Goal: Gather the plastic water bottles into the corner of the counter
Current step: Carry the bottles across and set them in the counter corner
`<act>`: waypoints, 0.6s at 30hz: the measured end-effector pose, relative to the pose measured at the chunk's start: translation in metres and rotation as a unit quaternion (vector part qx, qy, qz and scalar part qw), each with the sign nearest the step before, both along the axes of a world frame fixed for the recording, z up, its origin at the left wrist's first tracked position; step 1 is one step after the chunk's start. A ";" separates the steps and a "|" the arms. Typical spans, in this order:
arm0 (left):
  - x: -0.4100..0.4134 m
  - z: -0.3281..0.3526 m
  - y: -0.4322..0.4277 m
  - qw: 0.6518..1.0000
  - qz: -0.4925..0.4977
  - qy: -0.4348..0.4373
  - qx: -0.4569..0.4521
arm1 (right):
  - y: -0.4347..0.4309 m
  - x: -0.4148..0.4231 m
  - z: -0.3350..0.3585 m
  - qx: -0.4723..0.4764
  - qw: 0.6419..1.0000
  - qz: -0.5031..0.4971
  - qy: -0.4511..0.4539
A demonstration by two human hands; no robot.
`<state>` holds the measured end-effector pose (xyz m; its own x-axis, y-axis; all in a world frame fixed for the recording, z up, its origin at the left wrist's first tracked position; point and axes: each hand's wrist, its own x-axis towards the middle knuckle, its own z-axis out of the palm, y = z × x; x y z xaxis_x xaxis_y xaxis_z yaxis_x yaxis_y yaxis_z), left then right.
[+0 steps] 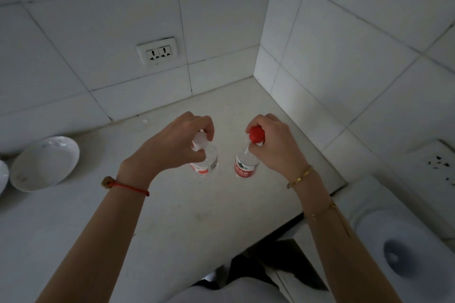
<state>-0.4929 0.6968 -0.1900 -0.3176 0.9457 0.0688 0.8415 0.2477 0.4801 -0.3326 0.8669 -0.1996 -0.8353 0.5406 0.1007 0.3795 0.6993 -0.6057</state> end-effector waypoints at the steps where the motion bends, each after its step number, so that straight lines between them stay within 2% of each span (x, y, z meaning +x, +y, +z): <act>1: -0.006 0.000 0.009 1.000 0.003 0.002 0.003 | 0.011 -0.008 0.000 0.002 1.000 0.004 -0.003; 18: -0.117 -0.030 0.193 1.000 0.022 -0.009 0.006 | 0.195 -0.146 -0.014 0.041 0.999 0.025 -0.015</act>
